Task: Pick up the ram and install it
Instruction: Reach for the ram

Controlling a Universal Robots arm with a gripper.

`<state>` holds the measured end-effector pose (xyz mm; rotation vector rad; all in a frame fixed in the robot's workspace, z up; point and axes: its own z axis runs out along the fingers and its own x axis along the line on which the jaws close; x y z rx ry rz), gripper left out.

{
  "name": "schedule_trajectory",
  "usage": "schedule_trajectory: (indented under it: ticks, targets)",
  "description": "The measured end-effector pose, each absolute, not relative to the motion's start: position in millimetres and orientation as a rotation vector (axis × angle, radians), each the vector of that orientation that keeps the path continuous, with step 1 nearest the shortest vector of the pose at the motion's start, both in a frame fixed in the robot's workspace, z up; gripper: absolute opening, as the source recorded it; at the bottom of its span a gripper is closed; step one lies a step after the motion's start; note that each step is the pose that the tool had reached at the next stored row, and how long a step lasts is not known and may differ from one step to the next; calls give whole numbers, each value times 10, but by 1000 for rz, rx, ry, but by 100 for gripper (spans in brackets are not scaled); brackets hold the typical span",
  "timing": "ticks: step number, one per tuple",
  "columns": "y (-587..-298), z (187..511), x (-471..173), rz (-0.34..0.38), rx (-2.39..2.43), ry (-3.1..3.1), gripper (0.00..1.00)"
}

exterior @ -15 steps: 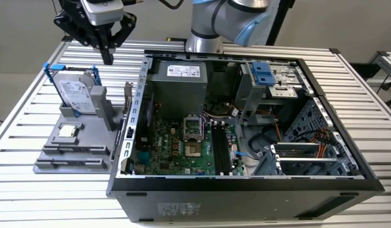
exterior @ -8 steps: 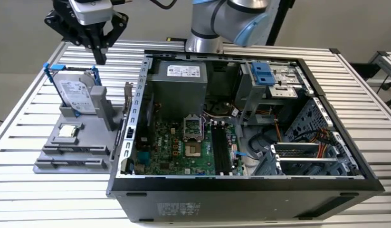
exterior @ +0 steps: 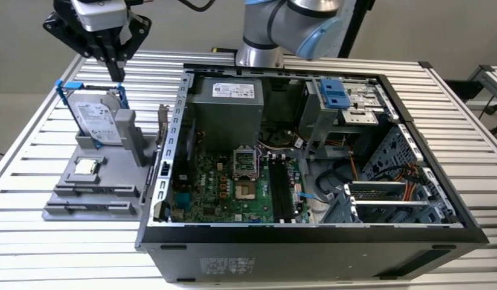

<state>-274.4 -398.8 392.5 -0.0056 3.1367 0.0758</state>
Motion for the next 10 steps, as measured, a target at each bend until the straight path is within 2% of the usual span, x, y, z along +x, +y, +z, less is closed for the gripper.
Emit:
schedule_trajectory:
  ticks: [10]
  targets:
    - [-3988,3924,-2930,76,-6,3138,0]
